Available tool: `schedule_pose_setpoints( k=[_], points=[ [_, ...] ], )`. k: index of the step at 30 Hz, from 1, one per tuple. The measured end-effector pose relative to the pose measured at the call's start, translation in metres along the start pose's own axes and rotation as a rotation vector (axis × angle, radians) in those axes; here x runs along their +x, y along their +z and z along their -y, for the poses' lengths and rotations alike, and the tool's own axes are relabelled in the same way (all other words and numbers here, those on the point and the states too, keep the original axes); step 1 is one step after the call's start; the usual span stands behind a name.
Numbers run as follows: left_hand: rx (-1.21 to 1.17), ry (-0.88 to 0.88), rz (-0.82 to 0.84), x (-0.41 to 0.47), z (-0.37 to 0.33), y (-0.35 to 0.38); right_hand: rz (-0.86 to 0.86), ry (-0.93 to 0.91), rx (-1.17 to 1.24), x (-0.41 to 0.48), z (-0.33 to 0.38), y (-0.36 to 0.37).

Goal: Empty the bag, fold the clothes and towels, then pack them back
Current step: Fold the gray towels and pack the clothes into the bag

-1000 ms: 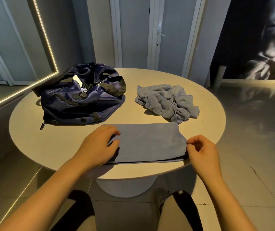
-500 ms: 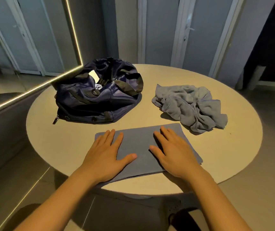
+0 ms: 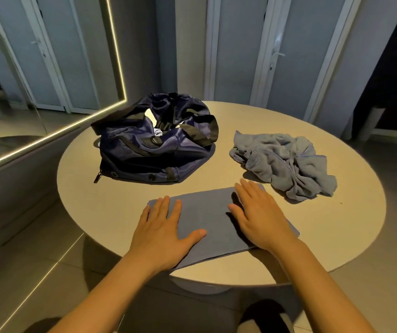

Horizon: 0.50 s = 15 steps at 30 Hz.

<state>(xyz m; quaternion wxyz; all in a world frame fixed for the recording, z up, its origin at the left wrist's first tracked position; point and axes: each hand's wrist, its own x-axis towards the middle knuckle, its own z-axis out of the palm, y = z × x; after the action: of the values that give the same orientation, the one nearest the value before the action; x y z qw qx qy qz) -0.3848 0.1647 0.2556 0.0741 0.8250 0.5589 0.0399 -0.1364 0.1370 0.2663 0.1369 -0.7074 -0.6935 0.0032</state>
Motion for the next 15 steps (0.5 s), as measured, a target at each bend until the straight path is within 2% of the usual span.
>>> schedule_pose_setpoints(
  k=[2, 4, 7, 10, 13, 15],
  points=[
    [-0.011, -0.033, -0.009, -0.002, -0.003, 0.003, 0.128, -0.092, 0.079, 0.004, 0.019, 0.005],
    [-0.01, -0.044, -0.024, -0.003, 0.002, 0.003, 0.171, -0.055, 0.056, 0.008, 0.021, 0.014],
    [-0.021, 0.016, -0.068, -0.001, 0.02, 0.002, 0.089, 0.102, 0.006, 0.007, 0.002, 0.02],
    [-0.084, 0.105, -0.07, 0.004, 0.049, 0.002, -0.093, 0.187, 0.028, -0.004, -0.006, 0.016],
    [-0.115, 0.148, -0.075, 0.004, 0.057, 0.004, -0.206, 0.146, 0.098, -0.029, 0.013, 0.014],
    [-0.119, 0.139, -0.095, 0.002, 0.053, 0.005, -0.195, 0.049, 0.229, -0.048, 0.041, 0.009]
  ],
)
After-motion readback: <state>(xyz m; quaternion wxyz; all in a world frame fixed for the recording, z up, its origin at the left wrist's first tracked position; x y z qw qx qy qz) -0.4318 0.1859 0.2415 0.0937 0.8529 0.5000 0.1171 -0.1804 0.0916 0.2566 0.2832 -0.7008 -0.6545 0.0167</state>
